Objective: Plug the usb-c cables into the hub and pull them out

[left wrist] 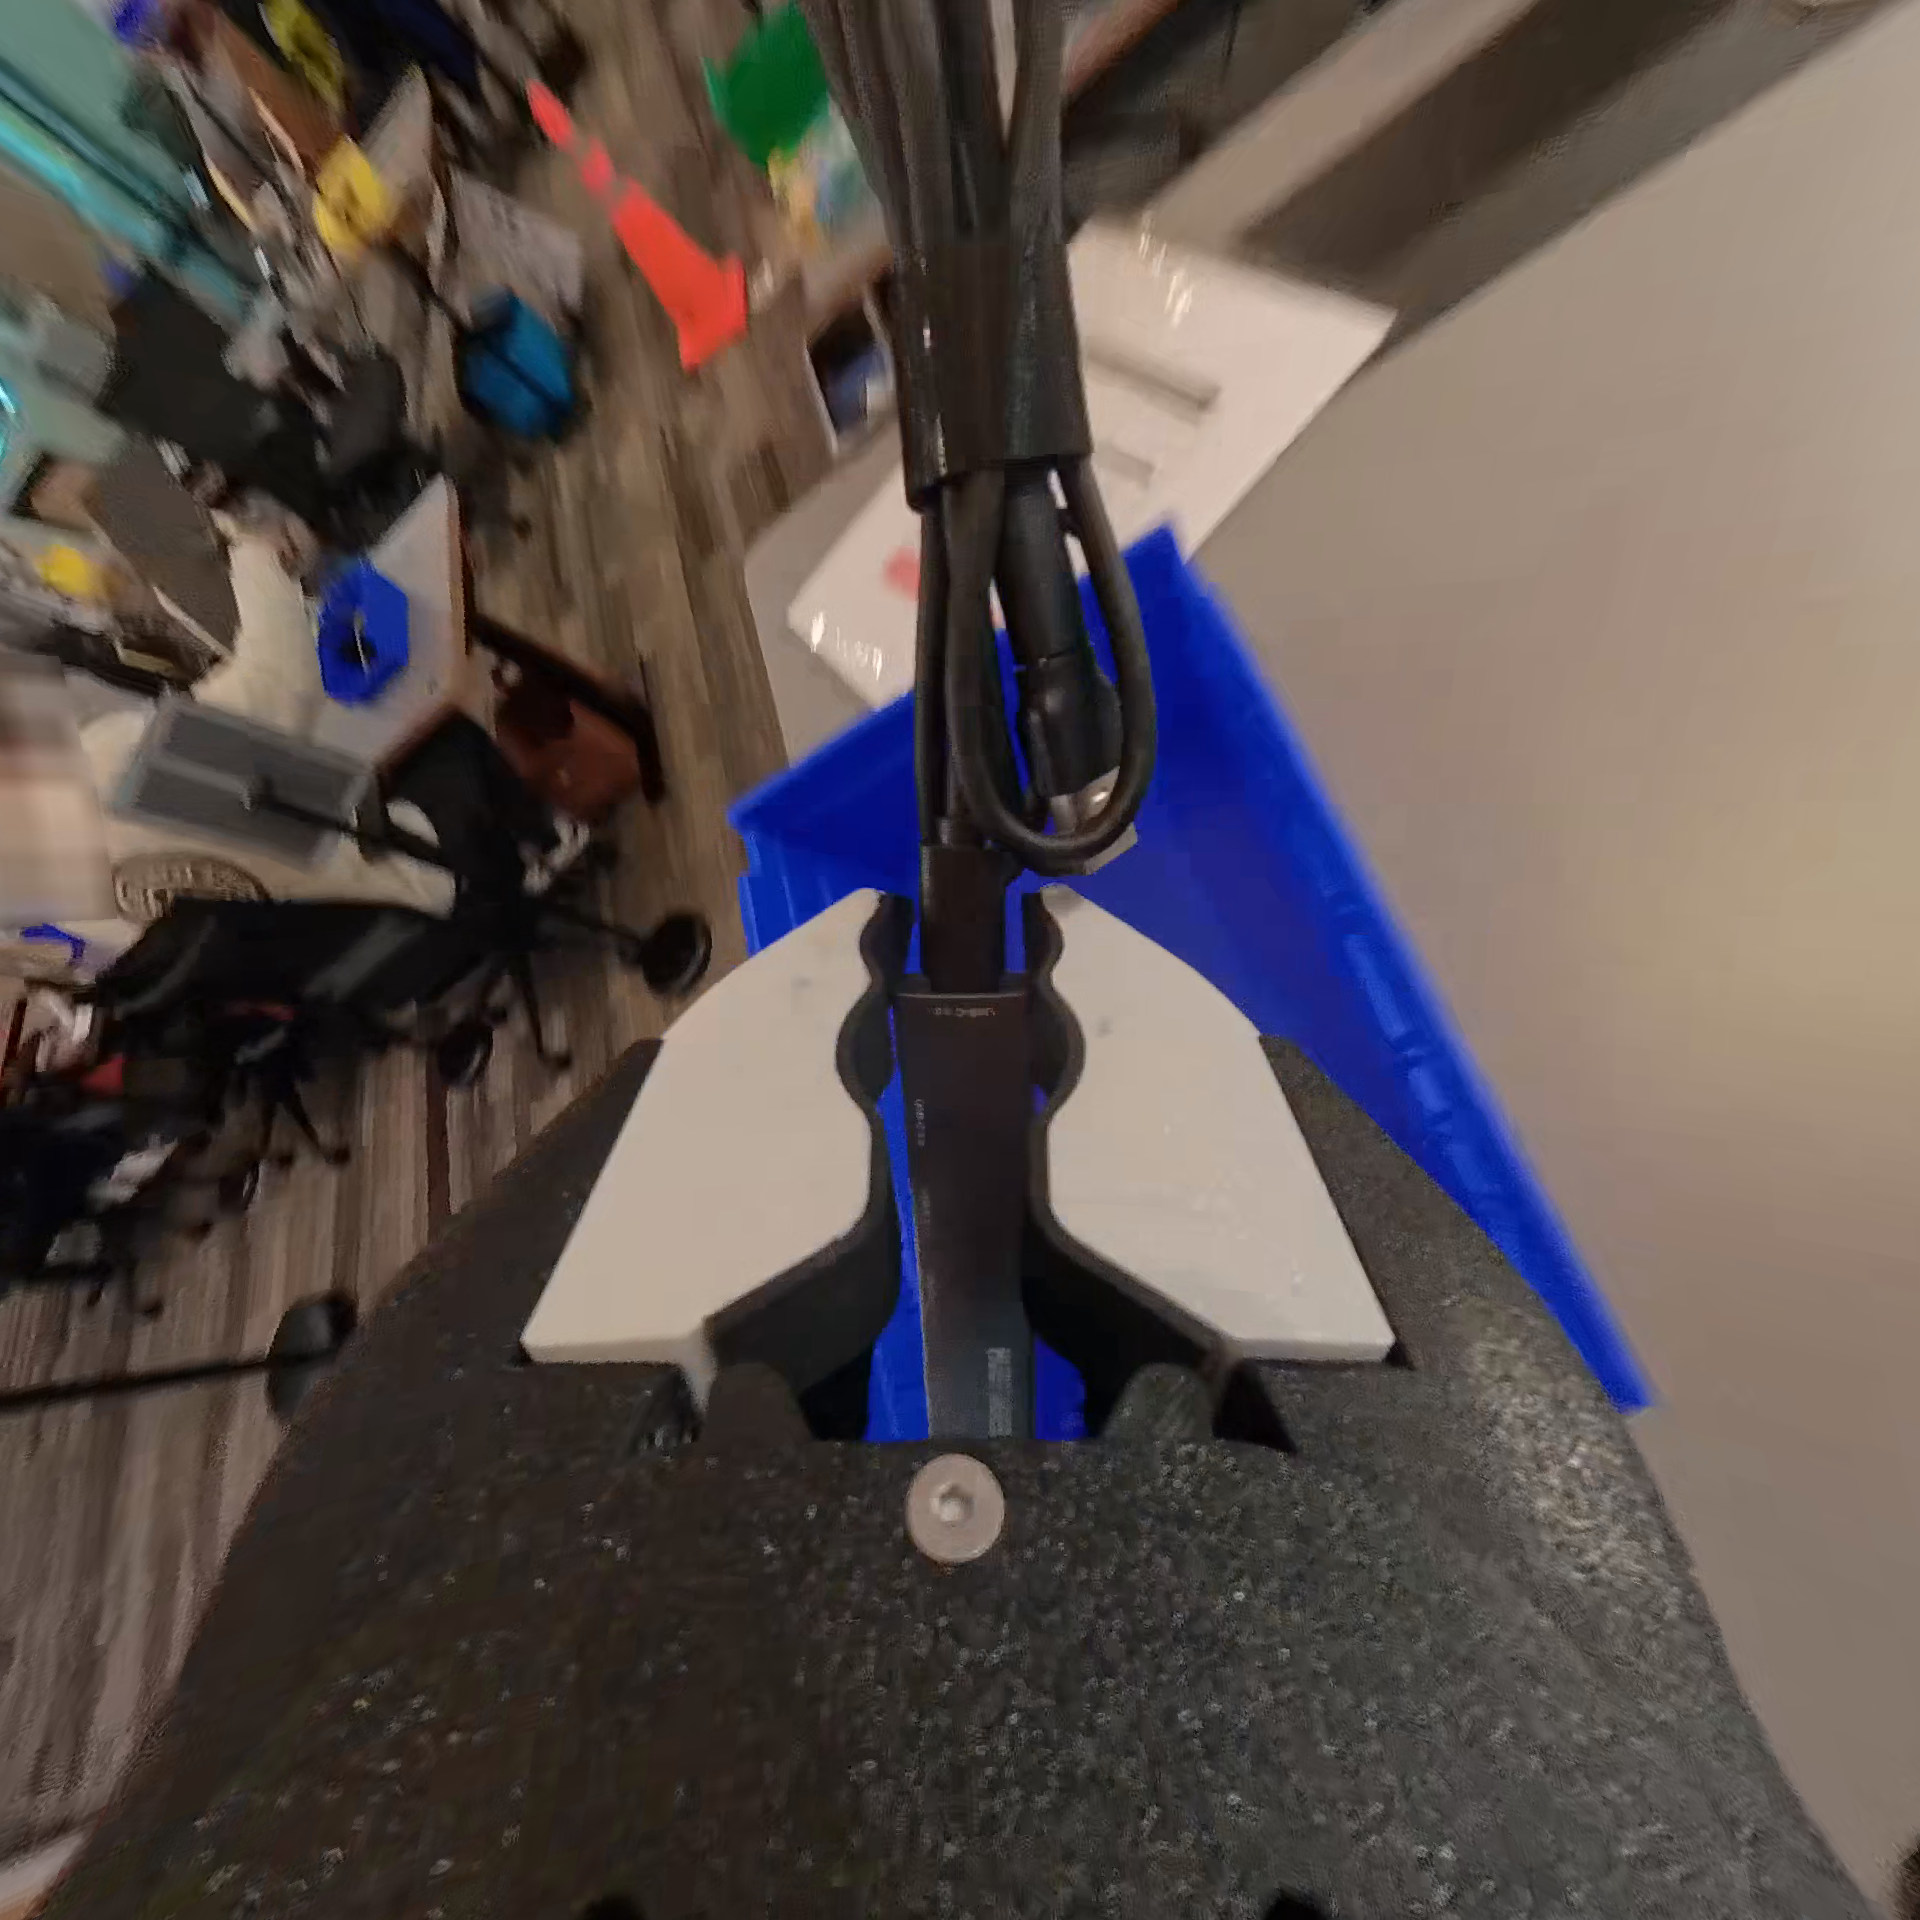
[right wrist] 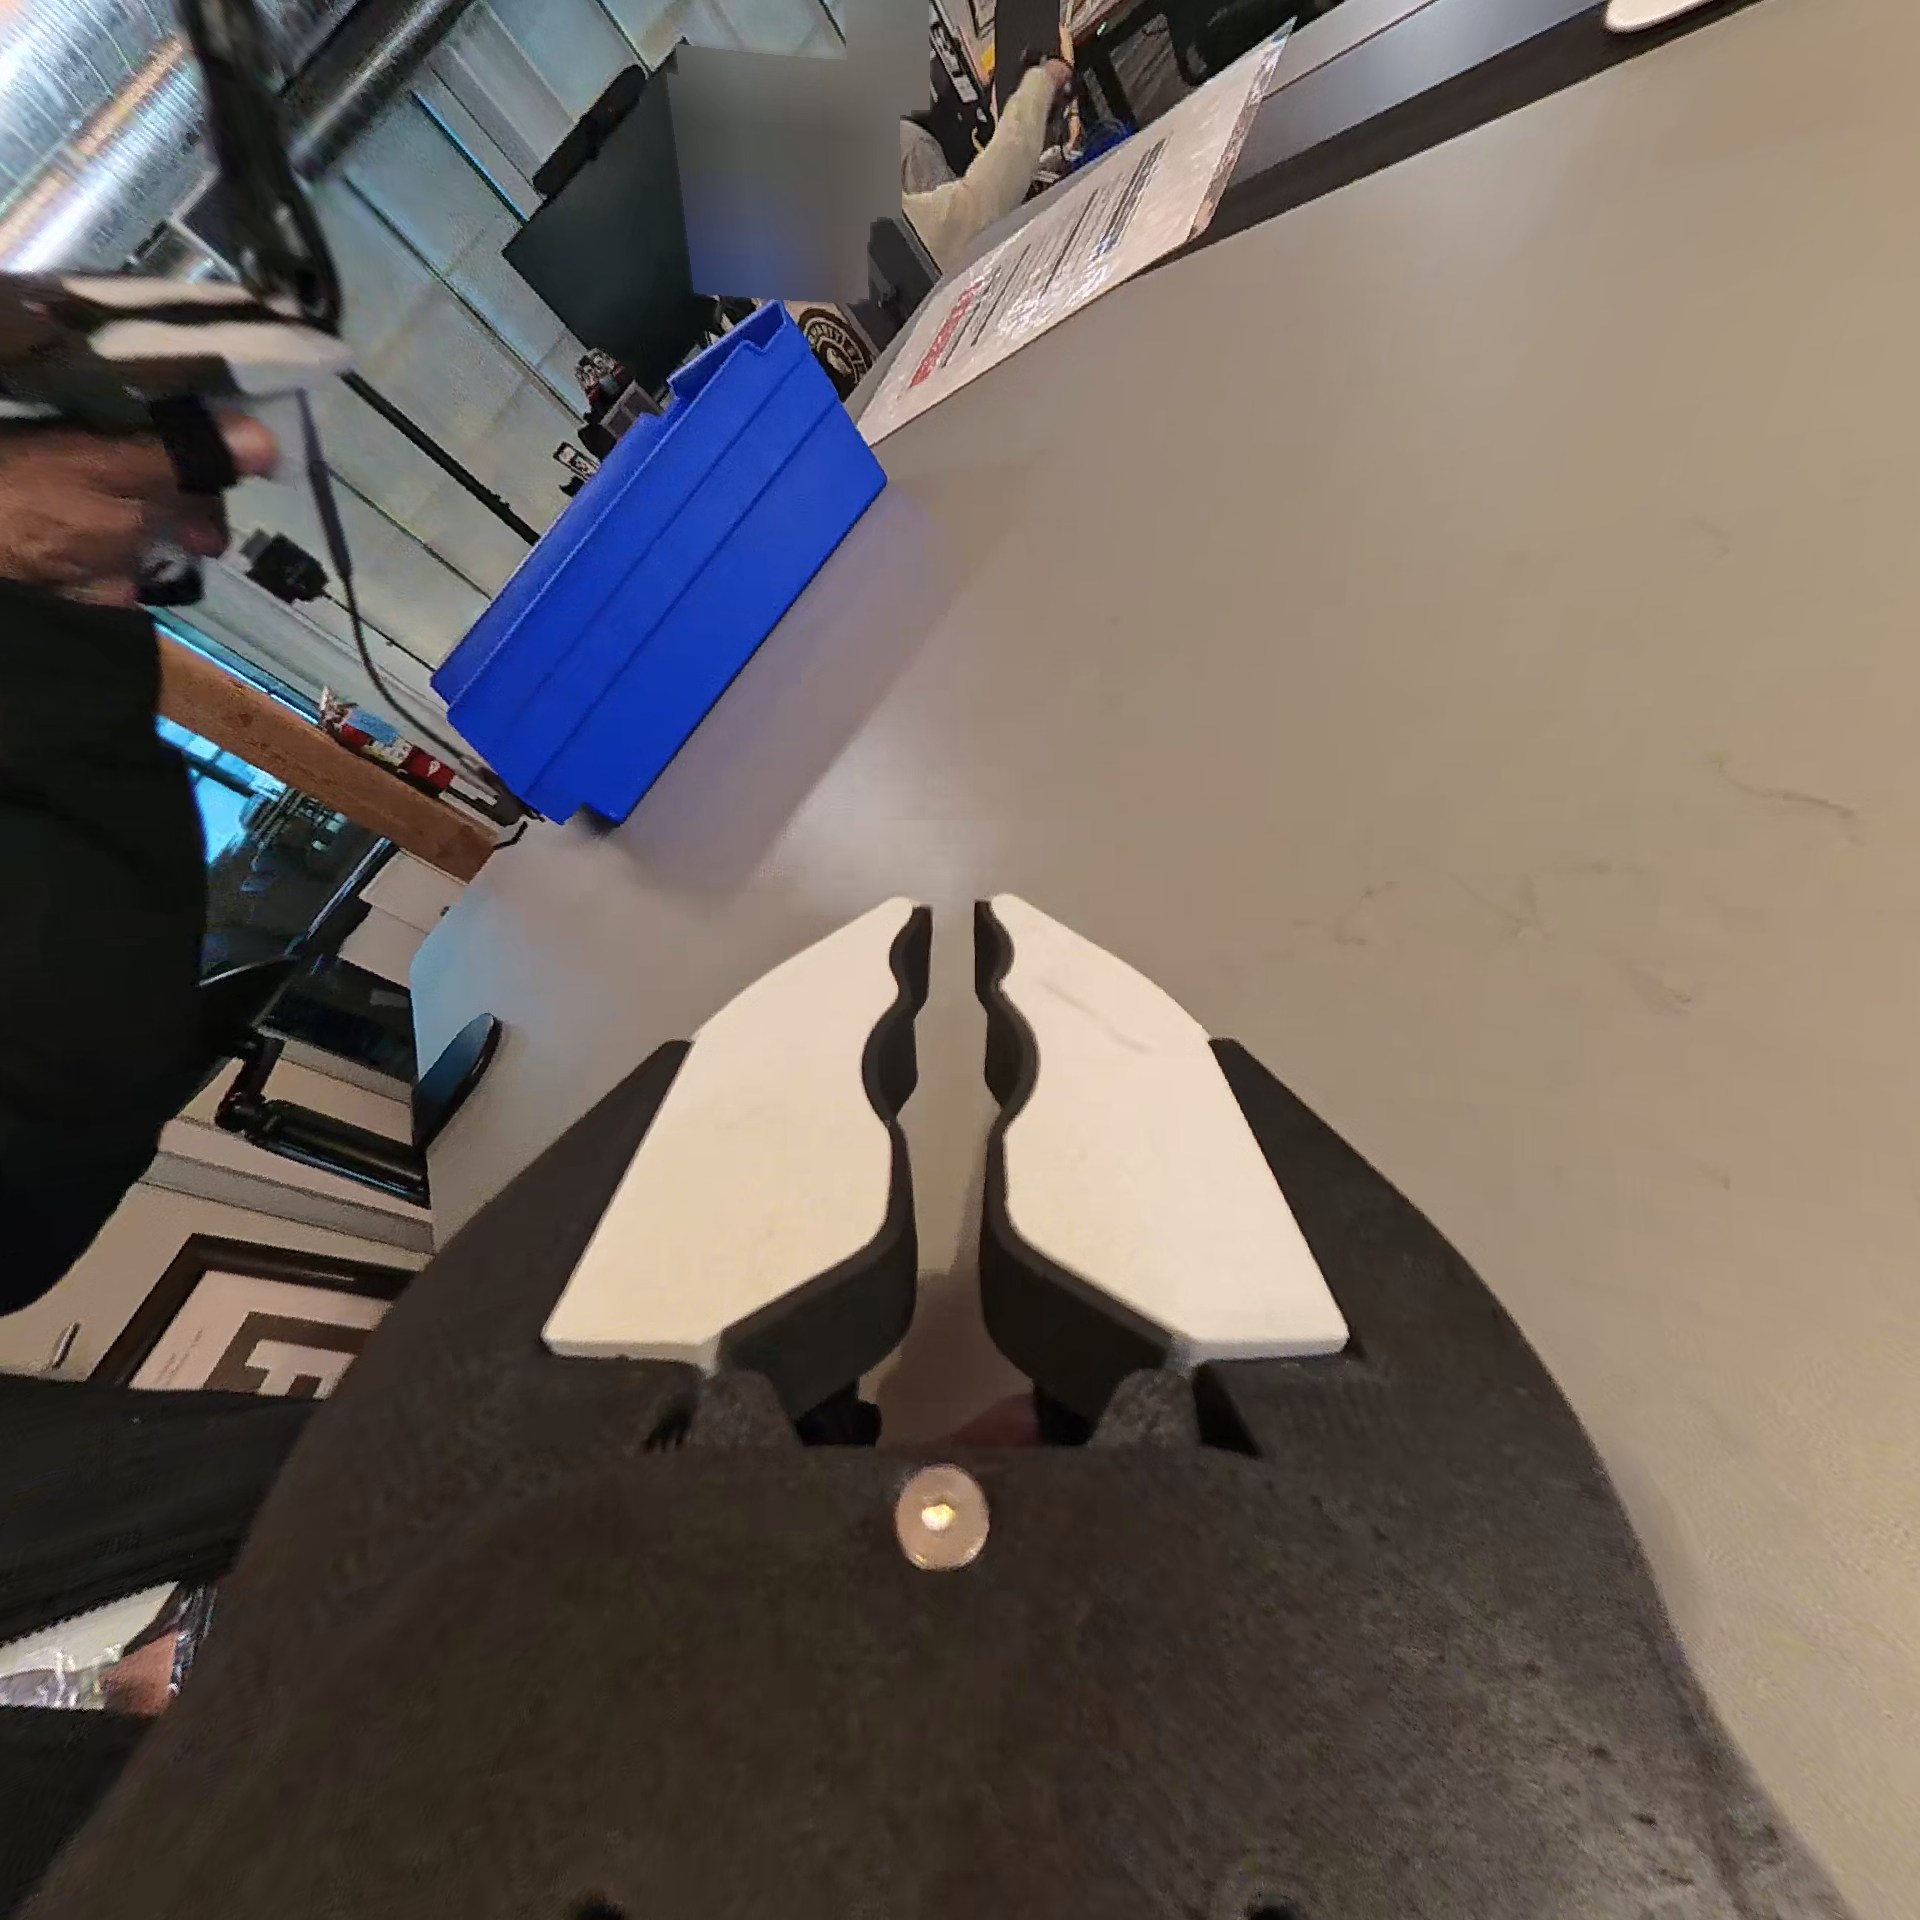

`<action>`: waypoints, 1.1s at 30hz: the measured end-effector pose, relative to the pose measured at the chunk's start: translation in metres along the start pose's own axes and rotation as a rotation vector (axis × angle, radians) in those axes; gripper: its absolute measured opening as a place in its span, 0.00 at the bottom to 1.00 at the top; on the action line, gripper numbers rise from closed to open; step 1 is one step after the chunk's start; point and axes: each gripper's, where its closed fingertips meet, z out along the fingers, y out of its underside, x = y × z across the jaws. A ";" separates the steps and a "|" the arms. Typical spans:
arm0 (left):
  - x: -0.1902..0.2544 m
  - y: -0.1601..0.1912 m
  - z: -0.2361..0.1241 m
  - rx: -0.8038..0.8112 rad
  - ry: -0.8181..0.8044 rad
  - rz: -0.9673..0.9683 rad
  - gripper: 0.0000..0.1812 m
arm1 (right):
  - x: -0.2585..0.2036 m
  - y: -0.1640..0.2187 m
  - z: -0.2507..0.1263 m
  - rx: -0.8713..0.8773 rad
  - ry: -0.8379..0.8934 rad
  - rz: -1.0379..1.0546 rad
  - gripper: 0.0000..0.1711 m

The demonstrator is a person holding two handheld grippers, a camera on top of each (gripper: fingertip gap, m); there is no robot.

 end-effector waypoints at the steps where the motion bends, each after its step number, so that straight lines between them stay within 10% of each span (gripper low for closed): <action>1: 0.007 -0.017 -0.015 0.064 0.009 -0.005 0.13 | 0.000 0.001 0.001 -0.006 -0.003 -0.001 0.05; 9: 0.156 -0.113 -0.086 0.378 0.448 -0.012 0.12 | -0.010 0.003 -0.001 -0.019 -0.062 -0.020 0.10; 20: 0.401 -0.118 -0.023 0.405 0.922 -0.063 0.12 | -0.022 -0.020 -0.037 0.209 -0.206 0.014 0.26; 33: 0.483 -0.062 0.023 0.164 0.730 0.227 0.12 | -0.011 -0.037 -0.076 0.225 0.091 -0.535 0.25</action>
